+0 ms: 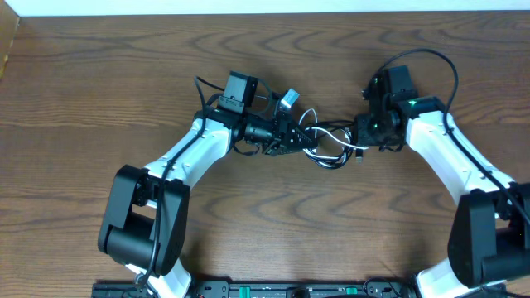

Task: Untangle cables

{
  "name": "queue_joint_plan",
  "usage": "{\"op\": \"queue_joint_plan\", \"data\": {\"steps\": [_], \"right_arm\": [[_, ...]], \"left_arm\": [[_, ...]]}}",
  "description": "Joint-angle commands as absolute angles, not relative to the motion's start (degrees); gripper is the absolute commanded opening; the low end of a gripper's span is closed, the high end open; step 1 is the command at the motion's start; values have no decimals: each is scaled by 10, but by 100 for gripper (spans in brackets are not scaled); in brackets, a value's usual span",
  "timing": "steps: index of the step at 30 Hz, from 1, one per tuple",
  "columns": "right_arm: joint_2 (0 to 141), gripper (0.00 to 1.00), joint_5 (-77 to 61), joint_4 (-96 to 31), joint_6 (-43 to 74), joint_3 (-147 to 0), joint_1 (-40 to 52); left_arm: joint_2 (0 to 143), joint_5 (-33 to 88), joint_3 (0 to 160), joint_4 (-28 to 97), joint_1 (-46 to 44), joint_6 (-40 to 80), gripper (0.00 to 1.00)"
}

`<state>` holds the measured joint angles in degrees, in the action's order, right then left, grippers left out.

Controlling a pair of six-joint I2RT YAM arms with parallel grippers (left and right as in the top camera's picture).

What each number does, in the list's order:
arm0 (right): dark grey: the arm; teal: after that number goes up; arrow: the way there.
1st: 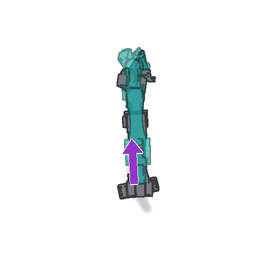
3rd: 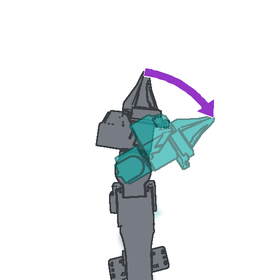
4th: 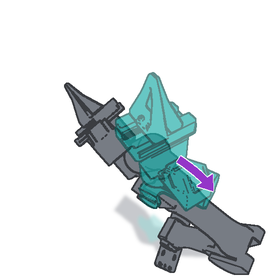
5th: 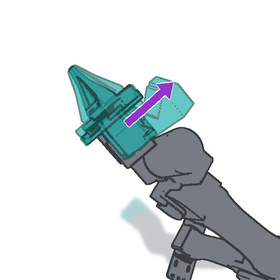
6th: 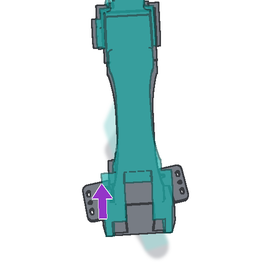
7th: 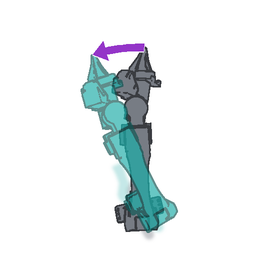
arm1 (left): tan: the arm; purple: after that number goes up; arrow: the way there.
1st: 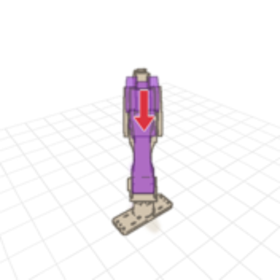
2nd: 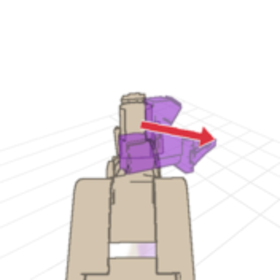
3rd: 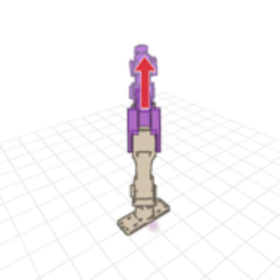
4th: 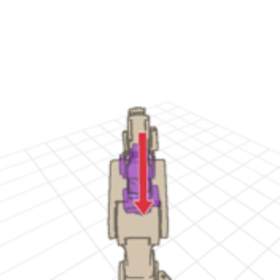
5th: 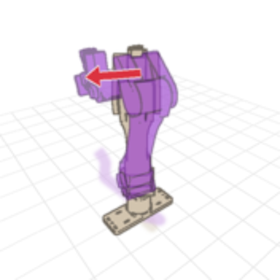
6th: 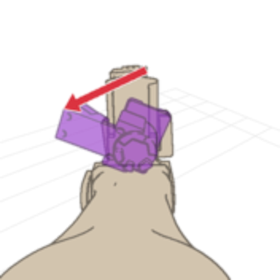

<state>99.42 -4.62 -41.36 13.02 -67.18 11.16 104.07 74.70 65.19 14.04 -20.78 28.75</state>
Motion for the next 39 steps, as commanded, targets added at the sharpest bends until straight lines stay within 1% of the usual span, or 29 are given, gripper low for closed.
{"op": "queue_joint_plan", "data": {"steps": [1,8,11,15,18,22,23,26,27,30,34,35,37,39], "right_arm": [[1037,45,134,-427,239,-675,80],[1064,44,125,-469,263,-675,43],[1064,43,84,-473,246,-675,27],[1064,40,-23,-475,183,-675,8],[1064,39,-63,-481,171,-675,-5],[1064,33,-68,-492,170,-675,-21],[1064,30,-86,-493,154,-675,-24],[1064,13,-181,-487,69,-675,-26],[1064,10,-213,-487,48,-675,-25],[1064,8,-265,-486,23,-675,-25],[1064,9,-310,-482,11,-675,-23],[1064,11,-316,-481,10,-675,-22],[1061,16,-343,-474,-6,-675,-19],[1056,19,-363,-463,-12,-675,-15]], "left_arm": [[1033,806,663,144,-199,291,8],[1032,806,663,137,-167,290,8],[1032,791,663,116,-141,290,8],[1032,708,662,117,-119,279,8],[1032,630,662,137,-120,260,7],[1032,503,662,211,-126,224,7],[1032,471,662,232,-129,211,8],[1032,413,662,276,-140,177,8],[1032,408,662,284,-145,169,7],[1032,407,662,298,-166,144,8],[1032,398,662,297,-198,139,8],[1032,393,662,297,-205,139,8],[1032,378,662,297,-218,140,17],[1032,362,662,297,-226,140,31]]}}
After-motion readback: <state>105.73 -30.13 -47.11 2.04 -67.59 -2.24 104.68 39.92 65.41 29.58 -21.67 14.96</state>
